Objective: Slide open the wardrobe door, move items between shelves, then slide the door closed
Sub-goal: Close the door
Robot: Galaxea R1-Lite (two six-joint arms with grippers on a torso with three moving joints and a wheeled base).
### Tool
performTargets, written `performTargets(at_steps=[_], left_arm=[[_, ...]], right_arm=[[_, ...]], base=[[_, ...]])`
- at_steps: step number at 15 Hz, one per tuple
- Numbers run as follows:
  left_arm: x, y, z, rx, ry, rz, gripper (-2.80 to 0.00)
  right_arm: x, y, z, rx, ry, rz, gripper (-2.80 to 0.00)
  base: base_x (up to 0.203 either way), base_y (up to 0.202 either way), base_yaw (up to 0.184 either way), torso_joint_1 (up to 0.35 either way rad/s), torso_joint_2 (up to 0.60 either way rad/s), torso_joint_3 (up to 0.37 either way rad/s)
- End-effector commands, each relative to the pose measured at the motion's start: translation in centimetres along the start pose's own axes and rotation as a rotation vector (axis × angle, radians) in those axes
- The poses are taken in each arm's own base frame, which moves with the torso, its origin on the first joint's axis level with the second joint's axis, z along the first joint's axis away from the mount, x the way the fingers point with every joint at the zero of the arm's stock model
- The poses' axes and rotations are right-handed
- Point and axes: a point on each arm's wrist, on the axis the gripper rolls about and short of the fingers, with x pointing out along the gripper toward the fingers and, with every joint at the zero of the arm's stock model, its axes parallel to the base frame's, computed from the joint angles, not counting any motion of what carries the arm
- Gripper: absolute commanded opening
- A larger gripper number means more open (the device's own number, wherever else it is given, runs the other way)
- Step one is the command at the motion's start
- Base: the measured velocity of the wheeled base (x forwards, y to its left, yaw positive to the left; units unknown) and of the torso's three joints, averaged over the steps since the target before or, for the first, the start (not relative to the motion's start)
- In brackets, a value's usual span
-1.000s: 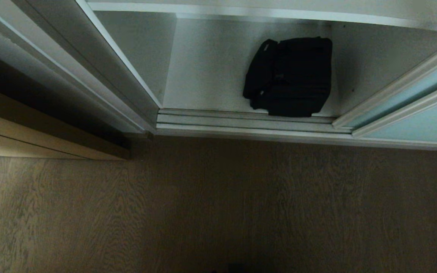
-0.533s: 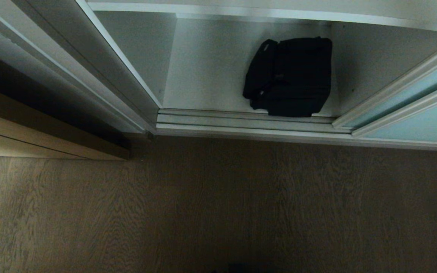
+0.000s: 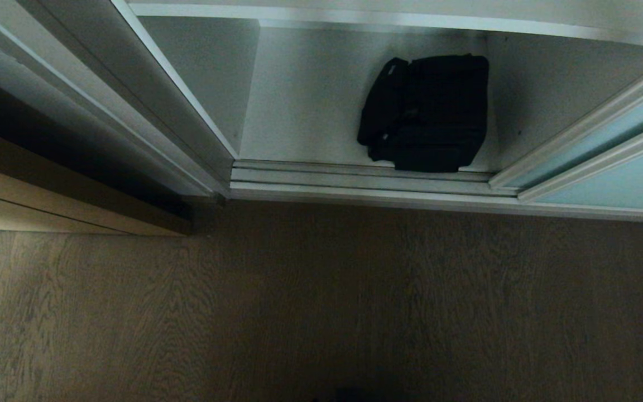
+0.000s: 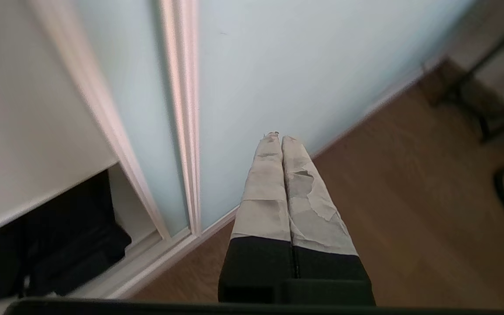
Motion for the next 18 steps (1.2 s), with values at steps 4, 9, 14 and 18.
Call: performTargets(at_steps=[4,9,14,18], left_arm=[[0.0,0.0,0.0,0.000,0.001,0.000,-2.80],[0.0,0.0,0.0,0.000,-0.001,0.000,-2.80],[0.0,0.0,0.0,0.000,-0.001,0.000,-2.80],[0.0,0.0,0.0,0.000,0.000,0.000,-2.80]], right_arm=[[3.6,1.5,-1.1,0.049,0.068,-0.038,-2.80],[5.8,3.0,-0.8,0.072,0.046,-0.032,-2.80],[8.0,4.6,-0.5,0.086,-0.003,-0.030,-2.80],[9.4,5.3,-0.2,0.083,-0.087,-0.036,-2.80]], base=[[0.000,0.000,0.000,0.000,0.00,0.000],[0.000,0.000,0.000,0.000,0.00,0.000],[0.000,0.000,0.000,0.000,0.00,0.000],[0.000,0.000,0.000,0.000,0.00,0.000]])
